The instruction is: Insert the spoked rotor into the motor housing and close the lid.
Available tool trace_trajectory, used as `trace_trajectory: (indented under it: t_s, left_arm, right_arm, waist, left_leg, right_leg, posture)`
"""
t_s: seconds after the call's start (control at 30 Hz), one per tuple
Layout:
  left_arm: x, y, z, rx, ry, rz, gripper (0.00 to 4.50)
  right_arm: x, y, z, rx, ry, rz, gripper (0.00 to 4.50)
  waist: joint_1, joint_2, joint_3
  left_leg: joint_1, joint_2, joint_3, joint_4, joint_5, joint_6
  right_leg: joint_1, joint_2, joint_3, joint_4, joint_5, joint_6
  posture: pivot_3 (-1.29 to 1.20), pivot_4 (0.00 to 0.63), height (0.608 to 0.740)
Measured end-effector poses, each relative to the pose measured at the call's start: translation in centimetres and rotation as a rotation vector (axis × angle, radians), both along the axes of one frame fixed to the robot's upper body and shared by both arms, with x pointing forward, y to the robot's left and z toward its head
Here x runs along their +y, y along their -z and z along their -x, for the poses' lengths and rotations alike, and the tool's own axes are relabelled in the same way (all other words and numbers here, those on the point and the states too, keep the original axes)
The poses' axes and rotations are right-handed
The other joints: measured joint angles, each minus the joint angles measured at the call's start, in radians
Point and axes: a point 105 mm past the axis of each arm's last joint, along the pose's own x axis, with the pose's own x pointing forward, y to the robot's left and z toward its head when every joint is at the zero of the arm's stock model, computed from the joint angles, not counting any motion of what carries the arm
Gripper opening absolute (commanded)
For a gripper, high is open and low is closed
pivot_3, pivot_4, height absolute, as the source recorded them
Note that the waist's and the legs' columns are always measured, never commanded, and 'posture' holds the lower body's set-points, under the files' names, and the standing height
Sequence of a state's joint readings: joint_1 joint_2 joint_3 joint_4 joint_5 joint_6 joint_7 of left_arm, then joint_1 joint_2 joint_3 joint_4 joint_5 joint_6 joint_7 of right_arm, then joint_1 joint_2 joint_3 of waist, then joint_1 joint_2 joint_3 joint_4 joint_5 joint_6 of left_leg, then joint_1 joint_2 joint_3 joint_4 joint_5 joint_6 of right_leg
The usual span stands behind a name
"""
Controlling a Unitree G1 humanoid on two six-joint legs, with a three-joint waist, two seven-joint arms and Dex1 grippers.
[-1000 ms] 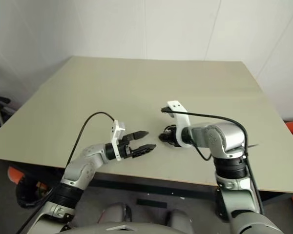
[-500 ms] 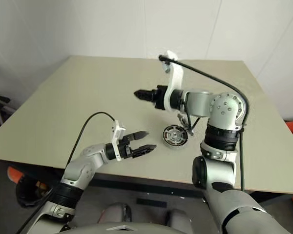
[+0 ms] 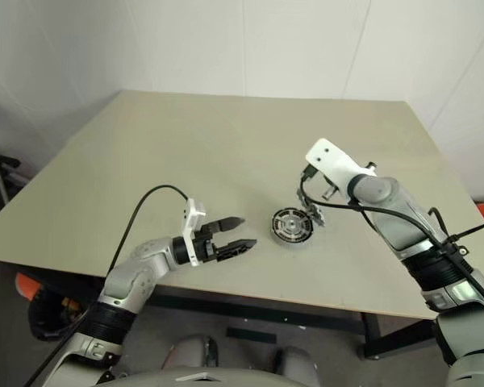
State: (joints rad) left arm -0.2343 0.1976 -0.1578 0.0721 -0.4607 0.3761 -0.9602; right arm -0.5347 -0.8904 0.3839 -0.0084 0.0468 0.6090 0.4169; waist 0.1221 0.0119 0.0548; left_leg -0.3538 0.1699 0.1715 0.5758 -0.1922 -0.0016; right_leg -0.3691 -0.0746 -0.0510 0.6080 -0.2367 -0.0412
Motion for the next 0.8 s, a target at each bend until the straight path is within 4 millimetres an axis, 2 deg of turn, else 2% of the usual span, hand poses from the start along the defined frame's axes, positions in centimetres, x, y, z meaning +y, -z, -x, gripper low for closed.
trace_trajectory:
  t_s: [0.1,0.2,0.43,0.63,0.8]
  left_arm:
    - [0.0,0.0,0.0,0.0,-0.001,-0.001,4.5]
    - [0.0,0.0,0.0,-0.001,0.0,-0.002,4.5]
    - [0.1,0.0,0.0,-0.001,-0.001,-0.005,4.5]
    - [0.2,0.0,-0.1,-0.001,-0.002,-0.009,4.5]
    - [0.3,0.0,-0.1,-0.001,-0.003,-0.011,4.5]
  right_arm:
    - [-0.3,2.1,1.3,0.084,-0.041,-0.008,0.03]
    - [0.2,2.7,2.3,0.136,-0.086,-0.043,0.03]
    - [4.3,1.7,4.0,0.169,-0.241,-0.241,0.03]
    - [6.4,0.7,5.3,0.224,-0.298,-0.375,0.03]
    - [7.8,0.8,5.9,0.283,-0.296,-0.491,0.03]
  waist:
    - [-0.003,0.0,0.0]
    - [-0.004,0.0,0.0]
    - [-0.004,0.0,0.0]
    - [-0.002,0.0,0.0]
    - [-0.002,0.0,0.0]
  left_leg:
    - [0.0,0.0,0.001,0.001,-0.002,0.004]
    - [0.0,0.0,0.001,0.001,-0.003,0.005]
    - [0.002,0.001,0.001,0.002,-0.004,0.006]
    - [0.002,0.001,0.001,0.002,-0.004,0.007]
    - [0.003,0.001,0.001,0.003,-0.004,0.007]
  right_leg:
    - [0.0,0.0,0.0,0.0,0.0,0.0]
    - [0.0,0.0,0.0,0.0,0.0,-0.001]
    - [0.002,0.0,0.0,0.0,0.0,-0.001]
    - [0.002,0.0,0.0,0.0,0.0,-0.001]
    - [0.002,0.0,0.0,0.001,0.0,-0.001]
  posture:
    - [0.0,0.0,0.74]
    - [0.0,0.0,0.74]
    - [0.0,0.0,0.74]
    - [0.0,0.0,0.74]
    - [0.0,0.0,0.74]
